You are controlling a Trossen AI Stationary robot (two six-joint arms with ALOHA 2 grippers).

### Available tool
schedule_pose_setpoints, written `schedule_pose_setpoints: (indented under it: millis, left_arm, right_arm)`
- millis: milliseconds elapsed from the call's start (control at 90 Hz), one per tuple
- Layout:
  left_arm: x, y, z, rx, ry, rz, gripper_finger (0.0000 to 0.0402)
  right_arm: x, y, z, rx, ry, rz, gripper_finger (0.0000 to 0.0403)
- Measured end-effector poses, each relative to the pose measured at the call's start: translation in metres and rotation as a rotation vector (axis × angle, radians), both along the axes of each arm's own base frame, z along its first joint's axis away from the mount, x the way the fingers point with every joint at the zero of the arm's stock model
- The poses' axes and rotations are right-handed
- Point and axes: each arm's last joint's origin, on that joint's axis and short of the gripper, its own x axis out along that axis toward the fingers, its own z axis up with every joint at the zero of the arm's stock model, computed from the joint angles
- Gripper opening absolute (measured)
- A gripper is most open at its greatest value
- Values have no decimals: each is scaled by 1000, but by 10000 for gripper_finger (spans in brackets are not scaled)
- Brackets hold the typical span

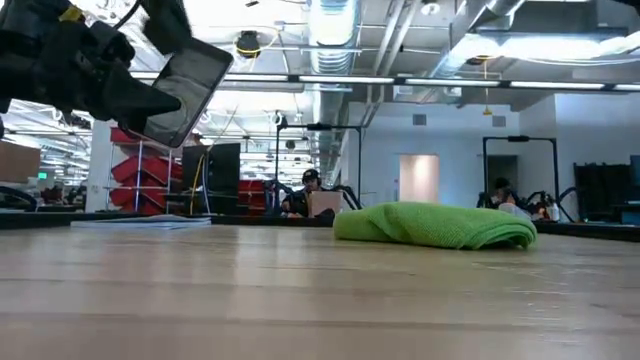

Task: Apply microfiber cloth
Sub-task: Spray the front of the black cellphone with the white spray bottle

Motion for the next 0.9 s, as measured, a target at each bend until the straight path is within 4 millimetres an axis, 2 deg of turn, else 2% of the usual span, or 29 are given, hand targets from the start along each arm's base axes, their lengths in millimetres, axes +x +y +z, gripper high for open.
schedule_pose_setpoints:
  millis: [300,578,622,789,900]
  left_arm:
    - [0,0,0,4,4,12,3]
    - [0,1,-1,22,14,40,3]
    - [0,1,-2,21,26,41,3]
    - [-1,1,-4,33,48,39,2]
    - [-1,1,-5,27,53,40,2]
  right_arm:
    - [-7,2,-1,-139,-18,-217,0]
    - [-18,11,2,-223,-5,-304,0]
    - [-18,13,6,-220,-7,-285,0]
    - [-12,22,26,-99,-62,-40,0]
    - [-10,25,31,-92,-95,33,0]
